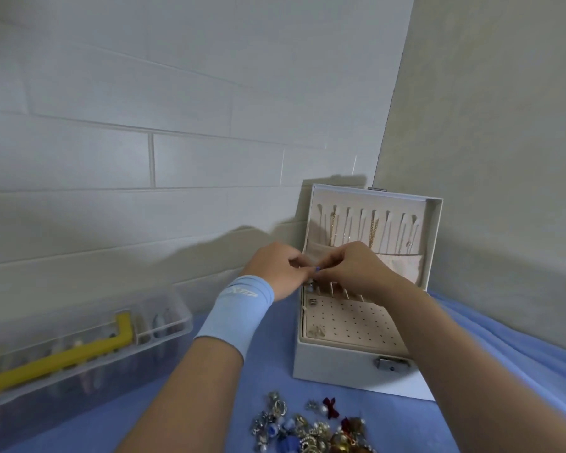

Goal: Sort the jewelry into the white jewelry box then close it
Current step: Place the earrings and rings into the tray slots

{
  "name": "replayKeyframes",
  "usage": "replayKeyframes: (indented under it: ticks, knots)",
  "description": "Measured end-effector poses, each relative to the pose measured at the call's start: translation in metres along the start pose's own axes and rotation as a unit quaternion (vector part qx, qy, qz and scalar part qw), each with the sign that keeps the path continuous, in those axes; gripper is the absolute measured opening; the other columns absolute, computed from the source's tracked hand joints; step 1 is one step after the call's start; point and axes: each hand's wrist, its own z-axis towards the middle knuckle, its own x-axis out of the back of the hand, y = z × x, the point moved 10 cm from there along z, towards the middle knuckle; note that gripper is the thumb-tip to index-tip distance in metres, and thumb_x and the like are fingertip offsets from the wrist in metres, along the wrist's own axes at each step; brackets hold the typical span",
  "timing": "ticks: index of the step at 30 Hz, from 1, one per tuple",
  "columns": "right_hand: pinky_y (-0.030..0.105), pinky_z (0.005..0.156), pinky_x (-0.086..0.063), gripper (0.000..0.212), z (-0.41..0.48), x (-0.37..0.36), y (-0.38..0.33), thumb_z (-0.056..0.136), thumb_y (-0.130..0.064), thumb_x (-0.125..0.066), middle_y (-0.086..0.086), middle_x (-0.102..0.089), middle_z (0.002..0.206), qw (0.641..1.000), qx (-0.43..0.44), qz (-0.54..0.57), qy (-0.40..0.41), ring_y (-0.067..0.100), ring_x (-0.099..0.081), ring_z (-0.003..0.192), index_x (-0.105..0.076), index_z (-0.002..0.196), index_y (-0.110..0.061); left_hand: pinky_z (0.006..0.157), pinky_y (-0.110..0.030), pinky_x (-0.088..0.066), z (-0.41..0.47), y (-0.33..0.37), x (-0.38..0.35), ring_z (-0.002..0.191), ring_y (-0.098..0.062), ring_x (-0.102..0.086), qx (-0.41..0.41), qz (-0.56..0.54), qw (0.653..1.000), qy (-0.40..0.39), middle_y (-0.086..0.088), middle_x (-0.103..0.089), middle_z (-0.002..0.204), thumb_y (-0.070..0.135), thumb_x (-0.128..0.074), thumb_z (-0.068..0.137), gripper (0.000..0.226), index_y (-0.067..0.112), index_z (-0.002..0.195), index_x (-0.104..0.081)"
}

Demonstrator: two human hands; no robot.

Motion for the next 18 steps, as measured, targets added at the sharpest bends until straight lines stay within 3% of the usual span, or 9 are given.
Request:
replayKeyframes:
  ticks: [3, 6, 11, 13, 14, 18]
  knots:
    - [0.02, 0.048, -0.048, 0.006, 0.002, -0.003, 0.001, 0.085, -0.011, -0.077, 0.004, -0.073, 0.068, 0.999, 0.001, -0.037, 0.012, 0.01, -0.054, 0.047, -0.08, 0.082, -0.014, 0.056, -0.026, -0.05, 0.0, -0.005, 0.009, 0.062, -0.01, -0.063, 0.015, -0.086, 0.996, 0.023, 0.006, -0.074, 0.075, 0.028, -0.055, 0.095, 0.013, 0.028, 0.09, -0.068]
    - [0.022, 0.051, -0.048, 0.009, 0.004, -0.004, -0.002, 0.088, -0.017, -0.076, -0.002, -0.072, 0.07, 0.996, 0.005, -0.092, 0.017, 0.011, -0.058, 0.052, -0.08, 0.081, -0.022, 0.056, -0.03, -0.057, 0.0, -0.013, 0.013, 0.071, -0.022, -0.069, 0.037, -0.124, 0.99, 0.051, -0.001, -0.069, 0.087, 0.023, -0.055, 0.095, 0.012, 0.031, 0.088, -0.06]
    - [0.028, 0.07, -0.056, 0.013, 0.008, 0.0, -0.006, 0.086, -0.024, -0.074, -0.011, -0.073, 0.08, 0.978, 0.022, -0.194, 0.067, 0.009, -0.067, 0.073, -0.077, 0.081, -0.035, 0.058, -0.026, -0.059, 0.0, -0.021, -0.014, 0.08, -0.02, -0.067, 0.068, -0.143, 0.987, -0.011, -0.009, -0.069, 0.096, 0.015, -0.052, 0.099, 0.016, 0.02, 0.101, -0.067]
    - [0.028, 0.07, -0.056, 0.004, 0.007, 0.001, -0.009, 0.084, -0.035, -0.078, -0.012, -0.072, 0.079, 0.975, 0.028, -0.205, 0.083, 0.008, -0.067, 0.072, -0.076, 0.081, -0.034, 0.057, -0.023, -0.058, -0.001, -0.02, -0.021, 0.078, -0.018, -0.066, 0.074, -0.142, 0.987, -0.031, -0.011, -0.071, 0.098, 0.017, -0.051, 0.1, 0.017, 0.019, 0.102, -0.069]
    - [0.027, 0.068, -0.056, 0.009, 0.006, 0.002, -0.011, 0.083, -0.039, -0.079, -0.011, -0.072, 0.077, 0.974, 0.03, -0.209, 0.087, 0.007, -0.066, 0.07, -0.074, 0.078, -0.034, 0.057, -0.022, -0.058, -0.001, -0.021, -0.022, 0.078, -0.017, -0.066, 0.076, -0.141, 0.986, -0.035, -0.011, -0.071, 0.098, 0.018, -0.051, 0.1, 0.018, 0.019, 0.101, -0.069]
    - [0.024, 0.063, -0.048, 0.011, 0.003, -0.006, -0.016, 0.085, -0.042, -0.075, -0.012, -0.071, 0.078, 0.96, 0.037, -0.27, 0.059, 0.008, -0.064, 0.074, -0.076, 0.079, -0.033, 0.067, -0.032, -0.062, -0.001, -0.026, -0.019, 0.086, -0.029, -0.071, 0.087, -0.122, 0.988, -0.029, -0.012, -0.071, 0.099, 0.018, -0.05, 0.098, 0.02, 0.022, 0.092, -0.069]
